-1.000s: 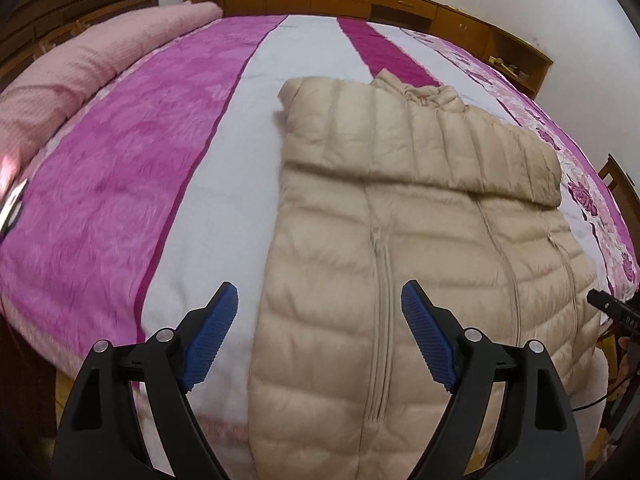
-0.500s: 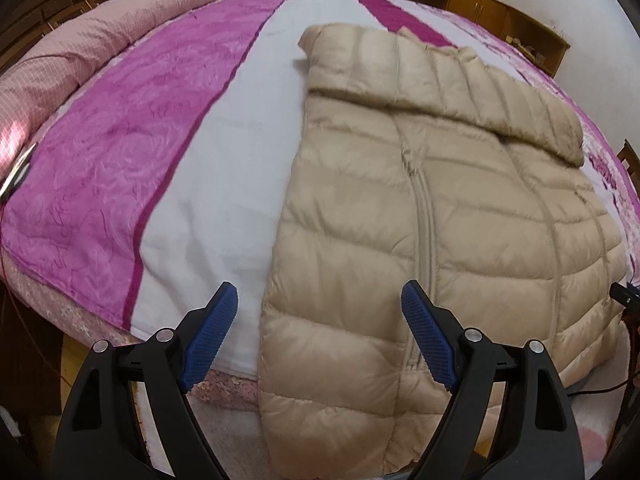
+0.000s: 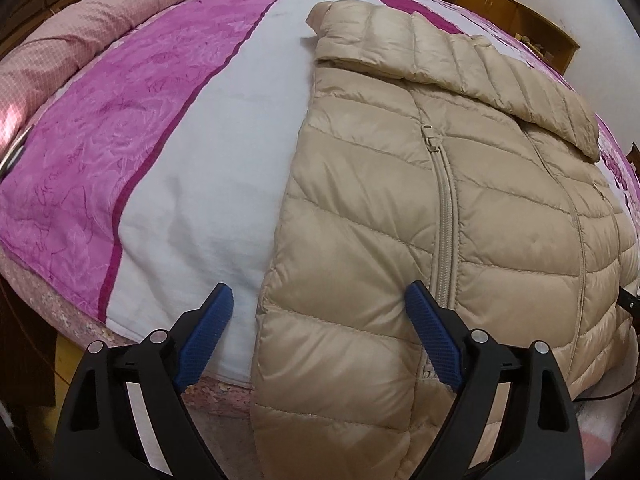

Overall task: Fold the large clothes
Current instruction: 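Grasp the jacket hem with the right gripper while the left gripper grasps the hem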

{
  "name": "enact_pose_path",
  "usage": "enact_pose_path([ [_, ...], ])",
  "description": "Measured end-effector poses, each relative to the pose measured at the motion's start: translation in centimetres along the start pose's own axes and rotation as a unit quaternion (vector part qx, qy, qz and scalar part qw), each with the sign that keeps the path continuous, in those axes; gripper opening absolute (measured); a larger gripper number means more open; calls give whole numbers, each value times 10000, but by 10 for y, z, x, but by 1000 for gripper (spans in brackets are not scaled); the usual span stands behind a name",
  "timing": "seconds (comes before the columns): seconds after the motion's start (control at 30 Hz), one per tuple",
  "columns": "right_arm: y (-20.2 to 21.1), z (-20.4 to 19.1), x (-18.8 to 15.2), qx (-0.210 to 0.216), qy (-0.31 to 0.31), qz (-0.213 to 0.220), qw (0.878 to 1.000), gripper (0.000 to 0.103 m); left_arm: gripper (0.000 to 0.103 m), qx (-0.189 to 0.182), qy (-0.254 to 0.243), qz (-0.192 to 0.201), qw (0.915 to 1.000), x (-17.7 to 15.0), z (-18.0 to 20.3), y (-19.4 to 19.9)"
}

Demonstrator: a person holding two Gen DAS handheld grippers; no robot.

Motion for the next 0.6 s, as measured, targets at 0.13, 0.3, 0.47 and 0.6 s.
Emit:
enact_pose_path([
  [0.13,-2,-4,-1,-14,57,-14,10000,84,85,-50,29,-15,10000,0,1,-1],
  [0.3,-3,-4,-3,37,2,-3,10000,82,80,-229,-54,-52,9997,-2,12,3],
  [0.47,-1,-15,-4,250,37,27,9997,57,61,-457,-155,-93,9988,-3,21,6],
  [0.6,2,-26,-5,281,151,64,9995,39,43,-651,-256,-88,9975,-4,28,10],
])
Point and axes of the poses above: each gripper's, at about its wrist camera, not at the fingertips, and y roughly against the way its jaws point, z to its right, x to its top, the point moved 9 cm from there along -y, roughly the way its jaws point, and after that the axes turned 13 degrees about x, right-handed, at the moved point
